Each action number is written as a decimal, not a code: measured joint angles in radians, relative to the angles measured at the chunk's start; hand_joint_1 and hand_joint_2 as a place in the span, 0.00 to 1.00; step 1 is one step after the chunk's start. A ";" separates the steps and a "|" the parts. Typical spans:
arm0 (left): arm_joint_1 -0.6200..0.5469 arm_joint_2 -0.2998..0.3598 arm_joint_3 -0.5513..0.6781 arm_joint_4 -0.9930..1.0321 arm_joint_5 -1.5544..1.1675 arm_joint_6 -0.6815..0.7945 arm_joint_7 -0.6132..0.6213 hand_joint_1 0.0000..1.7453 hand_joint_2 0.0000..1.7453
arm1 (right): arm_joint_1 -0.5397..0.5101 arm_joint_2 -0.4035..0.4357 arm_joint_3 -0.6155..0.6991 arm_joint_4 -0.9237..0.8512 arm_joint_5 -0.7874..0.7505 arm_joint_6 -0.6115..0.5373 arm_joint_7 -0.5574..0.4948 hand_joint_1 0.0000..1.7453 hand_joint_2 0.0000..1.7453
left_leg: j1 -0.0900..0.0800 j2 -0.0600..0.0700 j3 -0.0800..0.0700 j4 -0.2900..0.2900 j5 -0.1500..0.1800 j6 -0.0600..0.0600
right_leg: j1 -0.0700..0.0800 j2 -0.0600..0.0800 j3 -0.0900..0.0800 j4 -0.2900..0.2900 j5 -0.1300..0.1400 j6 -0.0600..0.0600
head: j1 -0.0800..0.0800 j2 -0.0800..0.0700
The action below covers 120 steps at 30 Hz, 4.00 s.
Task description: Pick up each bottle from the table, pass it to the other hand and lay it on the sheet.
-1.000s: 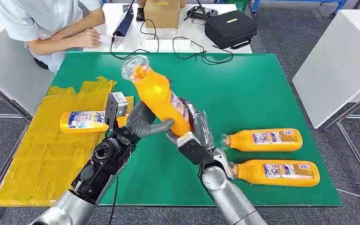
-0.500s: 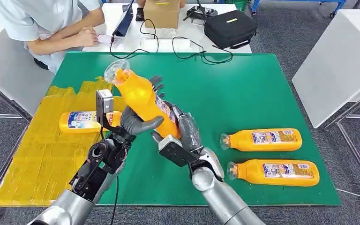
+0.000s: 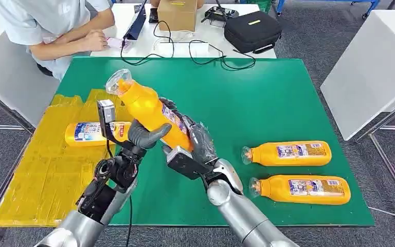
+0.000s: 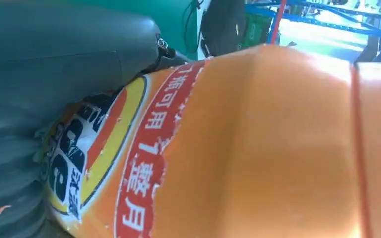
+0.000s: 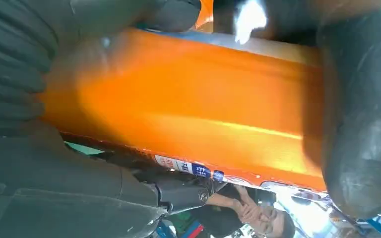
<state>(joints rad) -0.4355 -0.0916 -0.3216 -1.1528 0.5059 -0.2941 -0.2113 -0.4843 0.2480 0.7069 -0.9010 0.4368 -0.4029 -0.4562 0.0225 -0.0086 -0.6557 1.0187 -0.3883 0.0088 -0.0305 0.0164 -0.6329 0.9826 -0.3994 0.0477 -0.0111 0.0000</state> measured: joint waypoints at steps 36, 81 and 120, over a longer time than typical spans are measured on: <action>-0.118 0.137 0.075 -0.022 -1.498 0.803 0.008 1.00 1.00 | 0.262 -0.130 -0.107 -0.518 -0.072 -0.104 0.006 0.00 1.00 | 0.000 0.000 -0.001 0.000 0.001 0.000 | 0.000 0.000 -0.001 0.000 0.000 0.000 | 0.000 0.000; -0.649 0.256 -0.027 0.797 -1.910 0.066 0.178 1.00 1.00 | 0.306 -0.239 -0.298 -0.772 0.243 0.034 0.243 0.00 1.00 | 0.001 0.000 -0.003 0.000 0.005 -0.001 | 0.000 0.000 -0.002 0.001 0.004 0.000 | 0.000 0.000; -0.572 0.207 0.024 0.833 -1.846 0.086 0.167 0.00 1.00 | 0.309 -0.241 -0.305 -0.764 0.242 0.072 0.248 0.00 1.00 | 0.001 -0.001 -0.003 0.000 0.005 -0.001 | 0.000 0.000 -0.002 0.001 0.004 0.000 | 0.000 0.000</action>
<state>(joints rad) -1.0073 0.1156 -0.2979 -0.3201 -1.3401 -0.2079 -0.0442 -0.1753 0.0065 0.4021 -1.6655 0.6786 -0.3307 -0.2079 0.0234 -0.0091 -0.6587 1.0187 -0.3837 0.0074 -0.0301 0.0160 -0.6346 0.9833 -0.3956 0.0474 -0.0107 0.0000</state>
